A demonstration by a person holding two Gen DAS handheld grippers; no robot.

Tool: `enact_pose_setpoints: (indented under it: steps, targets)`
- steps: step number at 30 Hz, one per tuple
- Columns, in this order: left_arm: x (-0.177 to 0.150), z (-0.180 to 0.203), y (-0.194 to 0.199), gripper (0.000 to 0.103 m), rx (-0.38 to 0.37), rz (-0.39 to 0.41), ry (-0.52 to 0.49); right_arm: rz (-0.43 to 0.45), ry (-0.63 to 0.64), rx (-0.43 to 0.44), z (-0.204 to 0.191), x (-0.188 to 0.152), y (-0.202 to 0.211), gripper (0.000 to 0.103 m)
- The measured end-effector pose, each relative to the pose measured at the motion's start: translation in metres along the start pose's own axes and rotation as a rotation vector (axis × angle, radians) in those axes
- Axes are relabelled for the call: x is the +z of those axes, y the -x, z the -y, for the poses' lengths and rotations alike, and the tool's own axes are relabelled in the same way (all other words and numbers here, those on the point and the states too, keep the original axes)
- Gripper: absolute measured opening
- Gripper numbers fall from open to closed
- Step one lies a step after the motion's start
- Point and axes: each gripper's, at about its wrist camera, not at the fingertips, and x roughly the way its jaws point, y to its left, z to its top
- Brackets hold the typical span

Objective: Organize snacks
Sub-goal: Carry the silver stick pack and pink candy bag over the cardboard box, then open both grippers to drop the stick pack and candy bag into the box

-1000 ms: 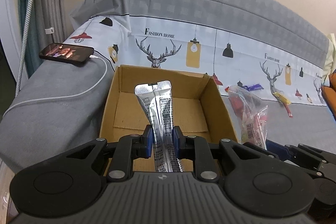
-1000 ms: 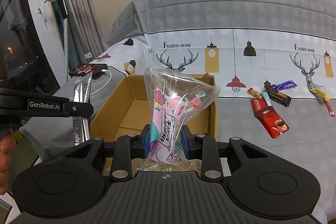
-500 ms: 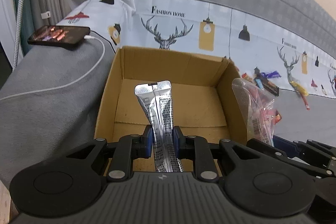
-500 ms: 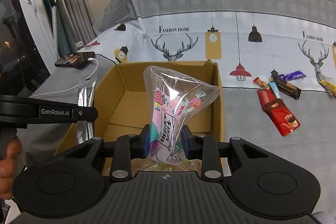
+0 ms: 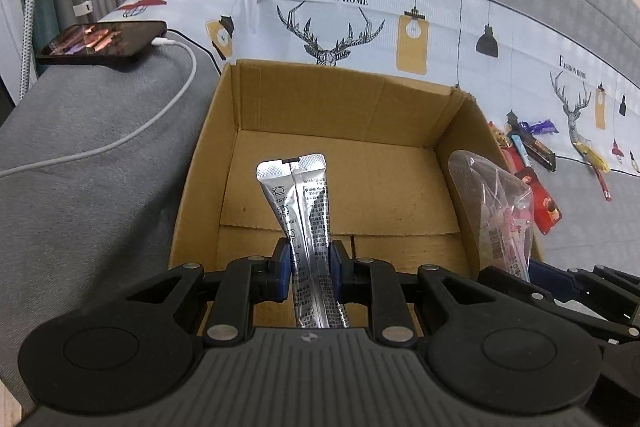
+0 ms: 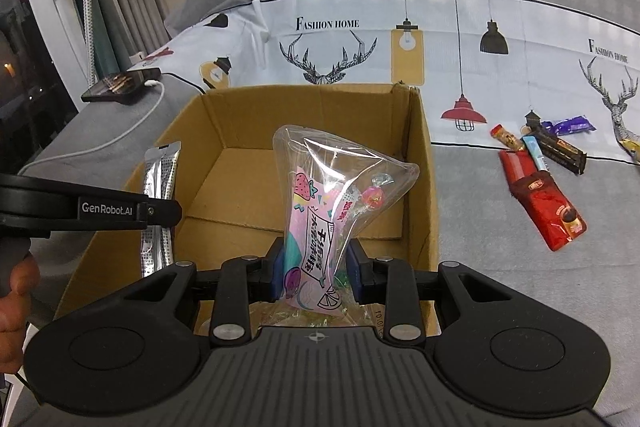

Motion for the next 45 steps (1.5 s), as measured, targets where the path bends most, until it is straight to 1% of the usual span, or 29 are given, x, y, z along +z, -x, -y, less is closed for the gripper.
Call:
enact_pose_setpoints:
  steps: [11,14,15,16,17,18,19,20,21,22,23,24,26,29,33,34,39,42,43,45]
  targets:
    - [0.0,0.0,-0.017,0.022,0.024,-0.024,-0.004,-0.022,-0.007,-0.005,0.002,0.0,-0.016,0.034]
    - [0.0,-0.002,-0.019,0.025,0.027,-0.031,0.001,-0.025,-0.009,-0.005,0.001,-0.001,-0.018,0.035]
    - [0.001,-0.002,-0.018,0.037,0.031,-0.028,0.005,-0.026,-0.011,-0.005,0.002,-0.001,-0.019,0.036]
    - [0.001,-0.002,-0.015,0.067,0.034,-0.012,0.001,-0.027,-0.013,-0.004,0.001,-0.001,-0.019,0.039]
    - [0.0,0.0,-0.01,0.085,0.039,0.007,-0.005,-0.029,-0.018,-0.001,0.001,-0.001,-0.019,0.05]
    - [-0.001,0.001,-0.005,0.102,0.05,0.034,-0.013,-0.034,-0.026,0.004,0.002,0.0,-0.02,0.055]
    - [-0.003,0.002,0.001,0.103,0.06,0.065,-0.019,-0.039,-0.039,0.004,0.003,0.001,-0.02,0.069]
    - [-0.005,0.003,0.006,0.103,0.068,0.078,-0.029,-0.04,-0.056,0.001,0.005,0.002,-0.019,0.072]
    - [-0.008,0.004,0.009,0.103,0.07,0.076,-0.029,-0.036,-0.066,0.009,0.006,0.003,-0.017,0.072]
    - [-0.01,0.002,0.011,0.103,0.072,0.064,-0.016,-0.03,-0.068,0.015,0.007,0.004,-0.015,0.073]
    - [-0.011,0.002,0.014,0.103,0.082,0.052,-0.002,-0.025,-0.065,0.009,0.006,0.005,-0.011,0.077]
    - [-0.014,0.002,0.017,0.103,0.1,0.043,0.004,-0.028,-0.046,-0.004,0.004,0.005,-0.009,0.078]
    - [-0.02,0.002,0.026,0.103,0.128,0.036,0.001,-0.006,-0.028,-0.011,0.001,0.002,0.002,0.08]
    - [-0.029,-0.002,0.044,0.103,0.129,0.026,0.006,0.006,-0.01,-0.007,-0.003,-0.004,0.019,0.082]
    - [-0.048,-0.009,0.079,0.103,0.129,0.058,0.041,0.04,0.023,-0.018,-0.012,-0.013,0.049,0.083]
    - [-0.052,-0.009,0.087,0.103,0.131,0.065,0.043,0.053,0.027,-0.022,-0.014,-0.016,0.057,0.085]
    - [-0.073,-0.005,0.12,0.103,0.111,0.077,0.049,0.122,0.047,-0.048,-0.024,-0.036,0.098,0.088]
    - [-0.083,0.001,0.134,0.103,0.092,0.079,0.047,0.13,0.038,-0.041,-0.028,-0.049,0.118,0.089]
    - [-0.086,0.003,0.138,0.103,0.086,0.08,0.044,0.13,0.037,-0.035,-0.029,-0.053,0.125,0.091]
    - [-0.093,0.01,0.144,0.103,0.087,0.08,0.032,0.135,0.043,-0.033,-0.031,-0.06,0.137,0.092]
